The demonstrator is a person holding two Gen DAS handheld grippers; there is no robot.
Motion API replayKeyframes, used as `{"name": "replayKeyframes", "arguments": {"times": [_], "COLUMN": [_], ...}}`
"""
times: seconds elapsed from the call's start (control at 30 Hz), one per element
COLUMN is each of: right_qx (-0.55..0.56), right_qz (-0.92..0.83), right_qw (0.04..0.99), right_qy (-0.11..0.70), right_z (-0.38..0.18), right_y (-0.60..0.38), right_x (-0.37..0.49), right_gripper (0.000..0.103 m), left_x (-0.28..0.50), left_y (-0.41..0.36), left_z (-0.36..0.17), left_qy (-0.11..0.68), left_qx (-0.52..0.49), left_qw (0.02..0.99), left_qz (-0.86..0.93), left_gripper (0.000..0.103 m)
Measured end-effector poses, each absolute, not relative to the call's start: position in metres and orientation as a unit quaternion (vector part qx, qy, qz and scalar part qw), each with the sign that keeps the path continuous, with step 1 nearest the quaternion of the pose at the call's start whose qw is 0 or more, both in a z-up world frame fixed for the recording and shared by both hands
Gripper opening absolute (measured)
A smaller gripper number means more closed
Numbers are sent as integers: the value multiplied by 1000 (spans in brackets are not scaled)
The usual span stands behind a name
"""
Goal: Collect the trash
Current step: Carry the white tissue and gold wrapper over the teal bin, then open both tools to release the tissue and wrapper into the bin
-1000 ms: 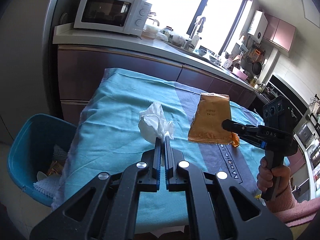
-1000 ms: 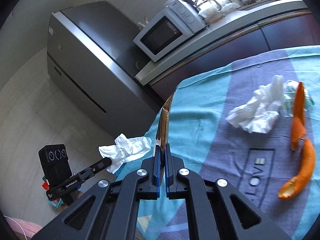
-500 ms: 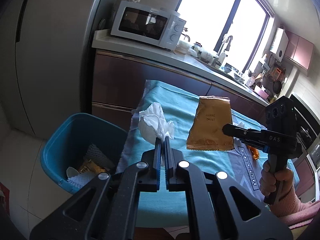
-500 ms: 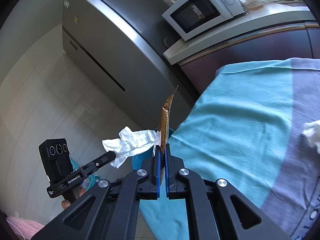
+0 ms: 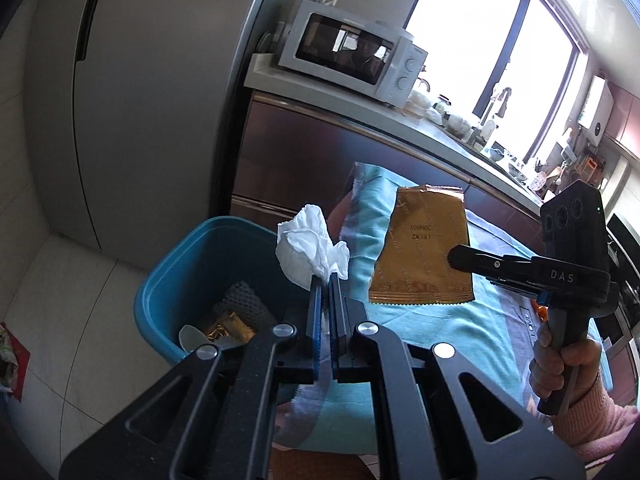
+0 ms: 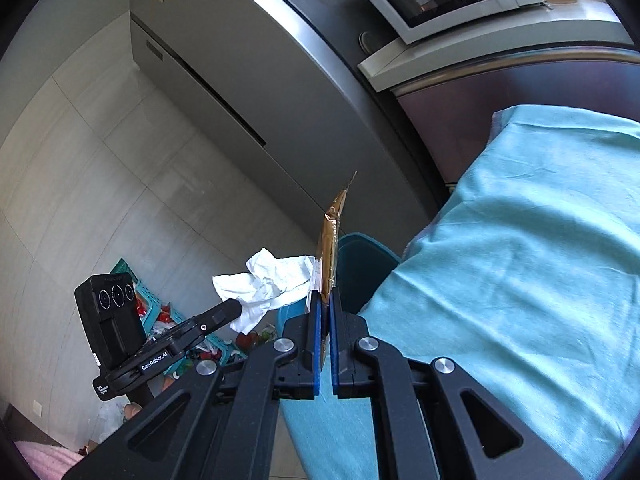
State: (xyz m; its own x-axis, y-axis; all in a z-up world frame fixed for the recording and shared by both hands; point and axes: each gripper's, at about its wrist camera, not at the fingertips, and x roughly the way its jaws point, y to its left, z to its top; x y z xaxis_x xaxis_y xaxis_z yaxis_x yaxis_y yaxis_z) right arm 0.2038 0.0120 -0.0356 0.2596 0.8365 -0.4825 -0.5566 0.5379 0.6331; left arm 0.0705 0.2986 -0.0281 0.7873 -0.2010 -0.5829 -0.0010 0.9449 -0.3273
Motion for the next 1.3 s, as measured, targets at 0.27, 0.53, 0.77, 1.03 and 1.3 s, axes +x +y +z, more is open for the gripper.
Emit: {"name": "replayKeyframes", "arguments": {"times": [0.27,0.53,0.77,1.03,1.3], "right_qx": [143,115,95,69,65], "right_qz": [446,440,429,420,413], "right_qw": [768,760,755,754,761], "right_qy": [437,465,487,501,496], "right_z": [-47,-64,-76,-79,-79], "right_y": [50,81,107,128,128], "right_x": [216,220,225,227,223], "right_gripper": [3,3,4,7,11], "left_x": [84,99,112,129,139], "left_y": [320,330,333,335,334], "left_z": [-54,-77,-93,-106,-130], "left_qy": [347,368,381,388,408], "left_qx": [-177,-180,-183,-185,-198], "left_qw": [921,912,906,903,891], "left_qz": [-24,-3,8,15,29], "left_gripper": [4,4,4,4,5]}}
